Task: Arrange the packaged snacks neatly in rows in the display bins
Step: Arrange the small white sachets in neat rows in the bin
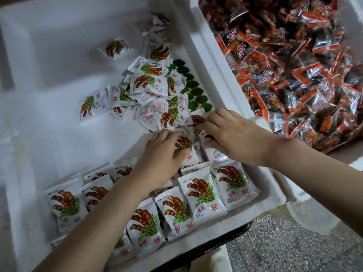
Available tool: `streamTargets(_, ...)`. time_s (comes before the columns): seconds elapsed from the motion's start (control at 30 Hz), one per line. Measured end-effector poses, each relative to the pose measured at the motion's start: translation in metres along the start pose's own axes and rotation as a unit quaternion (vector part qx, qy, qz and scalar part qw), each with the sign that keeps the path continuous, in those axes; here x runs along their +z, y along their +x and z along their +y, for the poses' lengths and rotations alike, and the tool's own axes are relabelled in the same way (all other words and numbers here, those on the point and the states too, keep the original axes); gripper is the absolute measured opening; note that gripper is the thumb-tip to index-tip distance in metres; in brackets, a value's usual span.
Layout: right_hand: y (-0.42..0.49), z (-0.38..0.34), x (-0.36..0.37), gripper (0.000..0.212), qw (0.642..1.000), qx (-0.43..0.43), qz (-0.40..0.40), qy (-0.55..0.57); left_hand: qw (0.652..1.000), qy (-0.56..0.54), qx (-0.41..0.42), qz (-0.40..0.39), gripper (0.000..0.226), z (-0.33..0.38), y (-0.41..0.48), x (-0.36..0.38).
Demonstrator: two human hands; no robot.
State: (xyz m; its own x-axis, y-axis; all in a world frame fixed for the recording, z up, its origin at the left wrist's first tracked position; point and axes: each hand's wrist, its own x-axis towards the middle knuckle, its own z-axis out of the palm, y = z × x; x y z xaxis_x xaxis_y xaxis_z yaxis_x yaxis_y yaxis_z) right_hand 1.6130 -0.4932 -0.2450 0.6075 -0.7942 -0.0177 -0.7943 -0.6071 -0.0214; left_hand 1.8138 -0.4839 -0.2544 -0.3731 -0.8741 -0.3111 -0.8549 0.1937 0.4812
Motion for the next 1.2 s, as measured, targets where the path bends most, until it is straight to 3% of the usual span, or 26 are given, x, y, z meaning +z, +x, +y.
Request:
streamTargets(0.13, -0.006, 0.003, 0.008, 0.051, 0.999, -0.032, 0.032, -0.015, 0.997, -0.071, -0.013, -0.035, 0.058, -0.001, 0.002, -0.003)
streamTargets(0.27, -0.008, 0.001, 0.008, 0.059, 0.999, -0.034, 0.026, -0.009, 0.991, -0.128, 0.005, 0.024, 0.045, 0.009, 0.0, -0.002)
streamTargets(0.47, -0.011, 0.001, 0.006, 0.06, 0.999, -0.041, 0.019, 0.003, 0.997, 0.056, 0.041, -0.04, 0.048, 0.017, -0.003, 0.016)
streamTargets(0.8, -0.017, 0.0, 0.006, 0.047, 0.999, -0.033, 0.017, 0.025, 1.0, 0.01, 0.029, -0.006, 0.053, 0.013, -0.01, 0.011)
streamTargets(0.9, -0.011, -0.003, -0.006, 0.043, 0.994, 0.014, 0.014, 0.106, 0.999, -0.012, 0.03, 0.038, 0.047, 0.011, -0.011, 0.003)
streamTargets(1.07, 0.034, -0.013, -0.014, 0.049, 0.962, 0.154, 0.046, 0.219, 0.982, -0.034, -0.014, 0.184, 0.04, -0.01, 0.007, -0.017)
streamTargets(1.2, 0.071, -0.021, -0.004, 0.066, 0.947, 0.218, -0.032, 0.234, 0.978, -0.041, -0.018, 0.204, 0.042, -0.025, 0.031, -0.027)
